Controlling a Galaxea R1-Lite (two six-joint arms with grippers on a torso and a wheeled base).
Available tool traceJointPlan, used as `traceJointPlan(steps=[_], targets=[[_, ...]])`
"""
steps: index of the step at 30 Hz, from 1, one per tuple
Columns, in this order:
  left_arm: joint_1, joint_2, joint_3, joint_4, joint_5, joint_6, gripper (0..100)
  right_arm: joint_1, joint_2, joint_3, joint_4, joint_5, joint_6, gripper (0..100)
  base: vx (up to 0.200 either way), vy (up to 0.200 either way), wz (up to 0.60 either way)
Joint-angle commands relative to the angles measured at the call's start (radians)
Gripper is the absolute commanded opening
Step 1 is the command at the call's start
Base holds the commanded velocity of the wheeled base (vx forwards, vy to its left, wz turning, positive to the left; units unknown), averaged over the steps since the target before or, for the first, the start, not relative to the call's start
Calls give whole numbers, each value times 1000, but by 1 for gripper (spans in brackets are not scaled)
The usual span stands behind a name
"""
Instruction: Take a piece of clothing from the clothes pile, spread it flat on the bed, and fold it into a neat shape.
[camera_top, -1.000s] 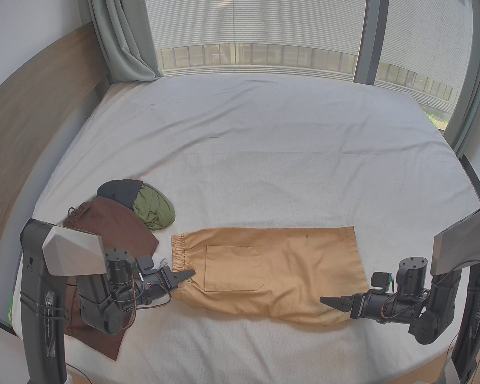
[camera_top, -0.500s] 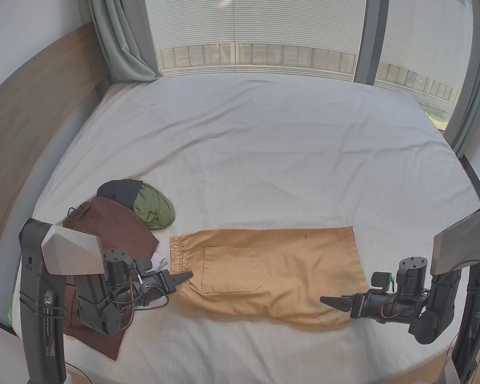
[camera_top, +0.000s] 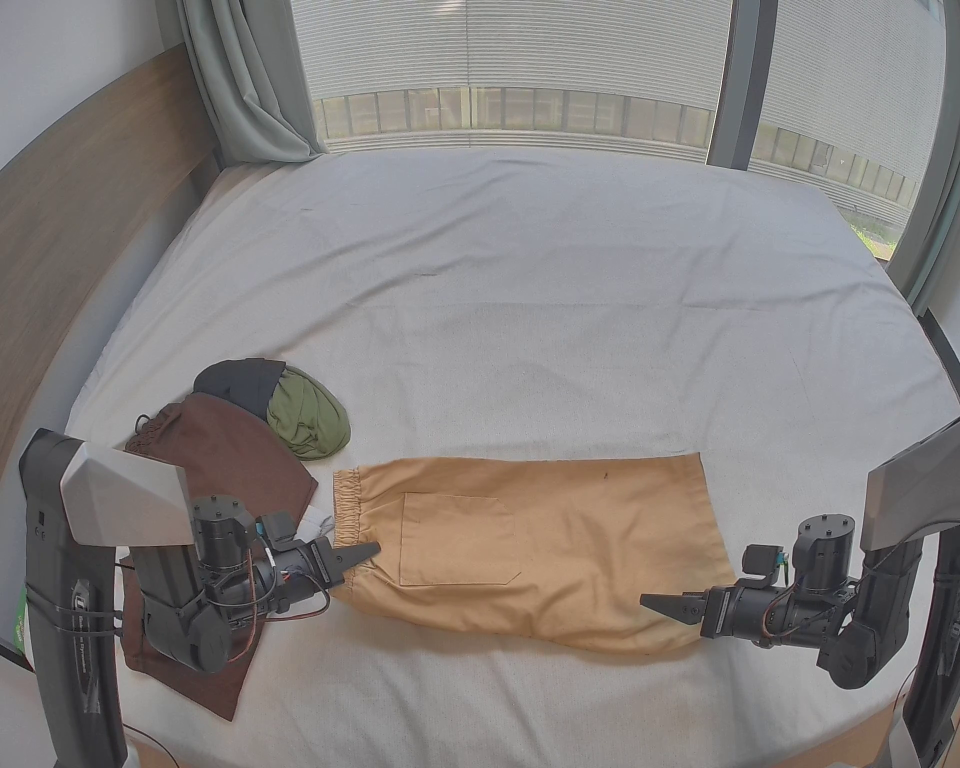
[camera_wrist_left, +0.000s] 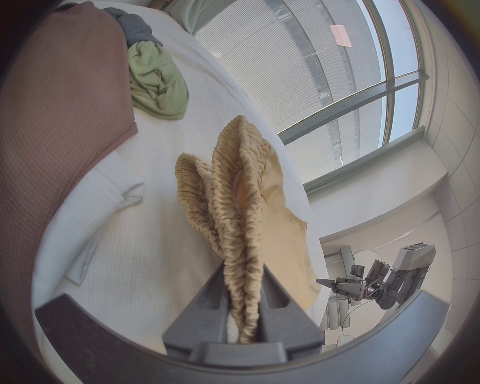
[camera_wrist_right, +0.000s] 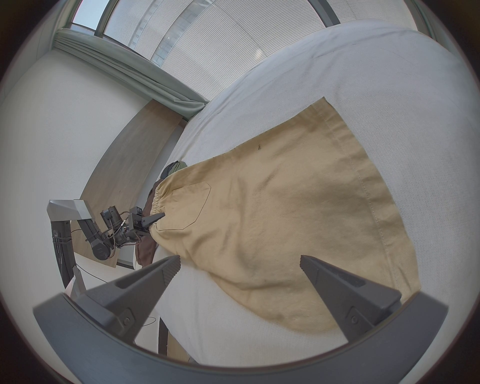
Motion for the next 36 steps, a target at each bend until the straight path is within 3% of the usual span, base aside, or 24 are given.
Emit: traceJointPlan(steps=[1,19,36], targets=[[11,-56,28,-1,-1,1,0,5,1,4,0,0,-1,100,0,0,0],[119,-145,160,1,-7,90,0,41,0,5,0,-3,-1,100,0,0,0],[221,-188,239,1,-78,182,0,57,-6,7,-2,-3,-1,100,0,0,0]])
